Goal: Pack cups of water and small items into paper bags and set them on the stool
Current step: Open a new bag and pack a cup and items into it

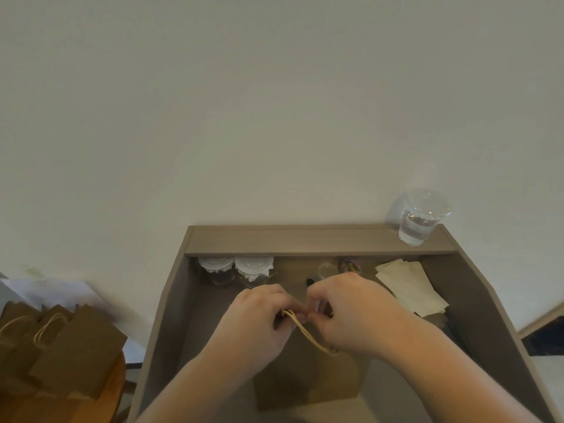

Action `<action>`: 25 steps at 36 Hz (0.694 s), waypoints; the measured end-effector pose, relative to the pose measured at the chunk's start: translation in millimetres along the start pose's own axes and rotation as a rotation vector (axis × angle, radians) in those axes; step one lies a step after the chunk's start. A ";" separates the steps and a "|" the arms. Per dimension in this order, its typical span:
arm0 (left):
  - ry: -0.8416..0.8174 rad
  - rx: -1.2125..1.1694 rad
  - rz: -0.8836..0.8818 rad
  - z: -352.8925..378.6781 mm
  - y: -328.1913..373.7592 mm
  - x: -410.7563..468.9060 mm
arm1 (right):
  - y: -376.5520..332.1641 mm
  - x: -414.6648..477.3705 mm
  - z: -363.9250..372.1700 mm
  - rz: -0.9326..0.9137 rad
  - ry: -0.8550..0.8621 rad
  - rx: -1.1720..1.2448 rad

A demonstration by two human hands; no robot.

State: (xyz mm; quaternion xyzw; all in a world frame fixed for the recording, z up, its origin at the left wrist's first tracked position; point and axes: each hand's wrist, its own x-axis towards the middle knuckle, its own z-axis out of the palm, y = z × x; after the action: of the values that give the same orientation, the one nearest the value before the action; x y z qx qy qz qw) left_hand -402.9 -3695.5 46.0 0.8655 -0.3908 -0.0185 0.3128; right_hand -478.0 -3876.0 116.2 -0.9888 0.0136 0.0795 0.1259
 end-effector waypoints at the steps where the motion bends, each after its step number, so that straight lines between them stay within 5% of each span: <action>1: -0.008 -0.003 0.005 -0.3 -0.1 0.1 | -0.1 0.8 -1.8 -0.003 -0.007 -0.011; 25: 0.069 -0.085 0.005 -3.6 -5.2 -6.1 | 1.6 20.6 -3.6 0.019 -0.189 0.019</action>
State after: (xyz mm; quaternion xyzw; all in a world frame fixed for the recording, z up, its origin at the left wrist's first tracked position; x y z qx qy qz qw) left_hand -402.7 -3686.8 44.7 0.8505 -0.3808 -0.0045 0.3628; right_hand -457.2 -3878.5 115.9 -0.9754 0.0117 0.1735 0.1352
